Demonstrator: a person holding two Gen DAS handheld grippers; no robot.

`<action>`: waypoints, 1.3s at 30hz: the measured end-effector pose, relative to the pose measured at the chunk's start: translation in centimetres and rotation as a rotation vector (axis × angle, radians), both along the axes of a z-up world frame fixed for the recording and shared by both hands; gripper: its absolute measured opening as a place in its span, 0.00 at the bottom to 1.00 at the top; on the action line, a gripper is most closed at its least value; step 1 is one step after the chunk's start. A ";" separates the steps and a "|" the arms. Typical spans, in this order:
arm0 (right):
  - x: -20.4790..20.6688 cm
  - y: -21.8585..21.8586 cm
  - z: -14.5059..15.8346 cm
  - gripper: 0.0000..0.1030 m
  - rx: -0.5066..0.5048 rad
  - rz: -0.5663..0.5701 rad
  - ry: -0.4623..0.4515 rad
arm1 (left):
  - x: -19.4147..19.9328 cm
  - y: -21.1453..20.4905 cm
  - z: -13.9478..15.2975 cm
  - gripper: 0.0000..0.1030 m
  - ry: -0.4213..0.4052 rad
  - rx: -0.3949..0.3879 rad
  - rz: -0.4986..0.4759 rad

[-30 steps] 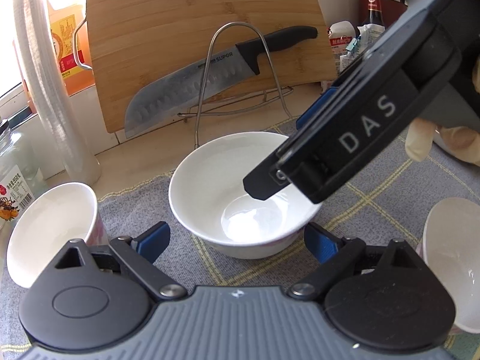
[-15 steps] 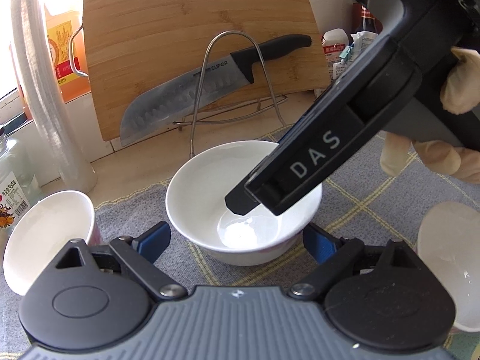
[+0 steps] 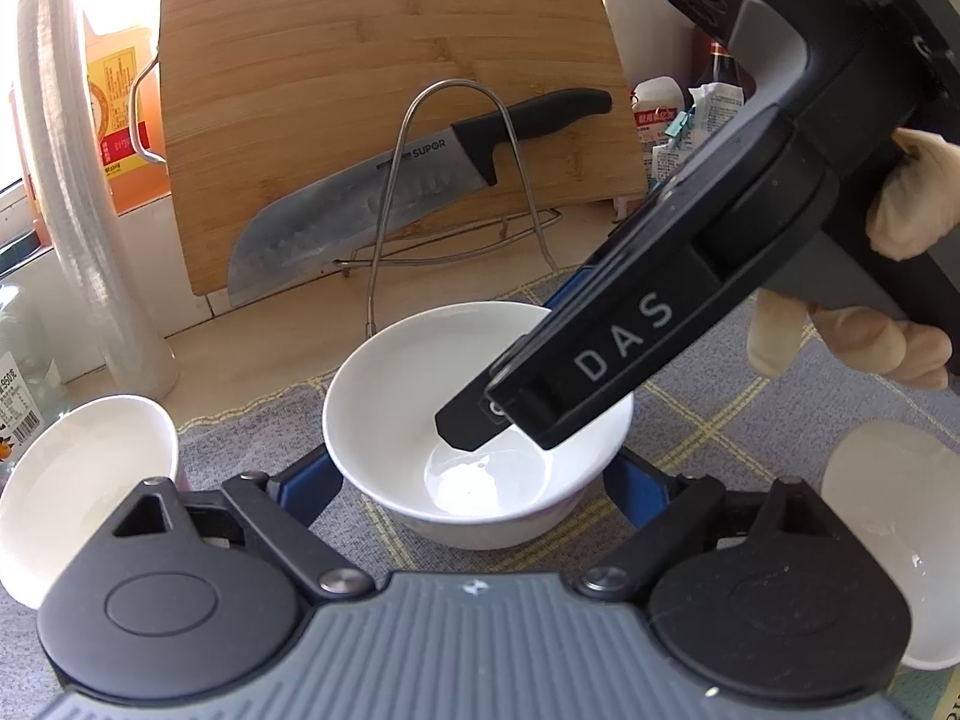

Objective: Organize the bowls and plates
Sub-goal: 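Close the right gripper on the bowl's rim and lift it, then carry the held bowl with the right gripper over another white bowl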

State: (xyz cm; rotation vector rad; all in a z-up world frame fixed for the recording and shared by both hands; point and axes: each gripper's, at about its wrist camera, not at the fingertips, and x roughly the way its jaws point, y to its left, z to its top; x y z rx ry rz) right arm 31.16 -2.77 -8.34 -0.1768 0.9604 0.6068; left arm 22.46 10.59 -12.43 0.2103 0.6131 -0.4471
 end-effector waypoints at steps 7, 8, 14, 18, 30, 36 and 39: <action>-0.1 0.0 0.2 0.67 0.006 -0.004 0.004 | 0.0 0.0 0.1 0.90 0.010 -0.007 0.001; -0.1 0.0 0.2 0.67 0.005 -0.004 0.002 | 0.0 0.0 0.1 0.90 0.011 -0.007 0.001; -0.6 0.0 0.6 0.67 -0.006 0.000 -0.008 | -0.4 -0.1 0.6 0.90 0.005 -0.004 -0.008; -1.4 -0.1 1.3 0.67 -0.004 0.001 -0.021 | -0.8 -0.2 1.4 0.90 -0.001 0.005 -0.014; -4.6 -1.4 3.7 0.67 -0.007 0.020 -0.061 | -3.3 -1.3 4.2 0.90 0.001 0.008 -0.038; -6.3 -2.5 4.8 0.67 0.010 0.014 -0.083 | -4.8 -2.1 5.1 0.90 -0.015 0.015 -0.047; -7.0 -2.8 5.2 0.67 0.014 0.009 -0.090 | -5.4 -2.5 5.5 0.90 -0.023 0.021 -0.055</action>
